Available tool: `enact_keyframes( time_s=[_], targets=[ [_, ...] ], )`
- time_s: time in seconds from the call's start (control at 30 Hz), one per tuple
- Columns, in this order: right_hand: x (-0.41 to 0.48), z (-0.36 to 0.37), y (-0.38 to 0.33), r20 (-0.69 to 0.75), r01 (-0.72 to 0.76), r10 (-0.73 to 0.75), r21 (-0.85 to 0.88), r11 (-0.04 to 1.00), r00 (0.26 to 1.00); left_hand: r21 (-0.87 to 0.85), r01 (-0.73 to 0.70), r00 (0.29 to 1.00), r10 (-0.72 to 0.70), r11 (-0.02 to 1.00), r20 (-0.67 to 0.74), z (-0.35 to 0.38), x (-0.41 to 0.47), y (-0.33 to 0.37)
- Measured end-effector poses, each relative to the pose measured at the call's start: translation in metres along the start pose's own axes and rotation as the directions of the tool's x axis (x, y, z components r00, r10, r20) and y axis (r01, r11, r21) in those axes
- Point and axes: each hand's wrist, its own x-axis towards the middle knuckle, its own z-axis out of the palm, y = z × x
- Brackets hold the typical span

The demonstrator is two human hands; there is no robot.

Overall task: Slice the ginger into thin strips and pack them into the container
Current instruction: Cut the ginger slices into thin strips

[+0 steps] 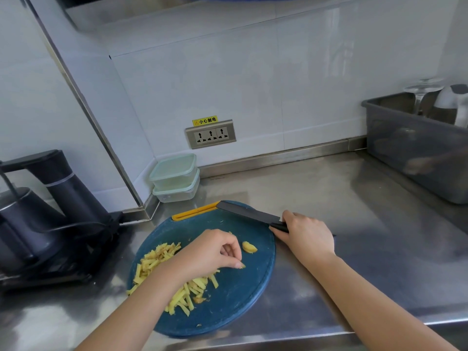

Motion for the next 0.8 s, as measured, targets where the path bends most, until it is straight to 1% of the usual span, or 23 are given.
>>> enact_keyframes(
  time_s=[0.13,0.33,0.5,0.57,0.63,0.67,0.73,0.8],
  targets=[
    [0.001,0.000,-0.001,0.001,0.001,-0.001,-0.001,1.000,1.000,-0.069,-0.046,0.995,0.039,0.997,-0.097,-0.005,0.013,0.006],
    [0.002,0.001,0.000,0.009,0.010,-0.010,-0.020,1.000,1.000,0.002,-0.063,0.996,0.063,0.998,-0.061,-0.003,0.031,0.010],
    [0.003,0.004,0.001,0.001,0.010,-0.010,-0.013,1.000,1.000,0.061,-0.078,0.995,0.082,0.995,-0.061,-0.001,0.035,0.005],
    [0.003,0.004,0.002,-0.004,0.010,-0.010,-0.013,1.000,1.000,0.060,-0.094,0.992,0.099,0.994,-0.076,-0.002,0.034,0.002],
    [0.002,0.003,0.002,-0.007,0.010,-0.010,-0.012,1.000,1.000,0.033,-0.102,0.986,0.106,0.994,-0.129,-0.008,0.032,-0.003],
    [0.002,0.002,0.002,-0.007,0.008,-0.008,-0.009,1.000,1.000,0.021,-0.090,0.981,0.092,0.996,-0.168,-0.013,0.030,-0.007],
    [0.002,0.001,0.002,-0.007,0.002,-0.002,-0.002,1.000,1.000,0.000,-0.012,0.971,0.012,1.000,-0.238,-0.024,0.025,-0.016],
    [0.002,0.001,0.001,-0.009,0.001,-0.001,-0.007,1.000,1.000,-0.019,0.091,0.966,-0.093,0.996,-0.243,-0.033,0.020,-0.026]
  ],
)
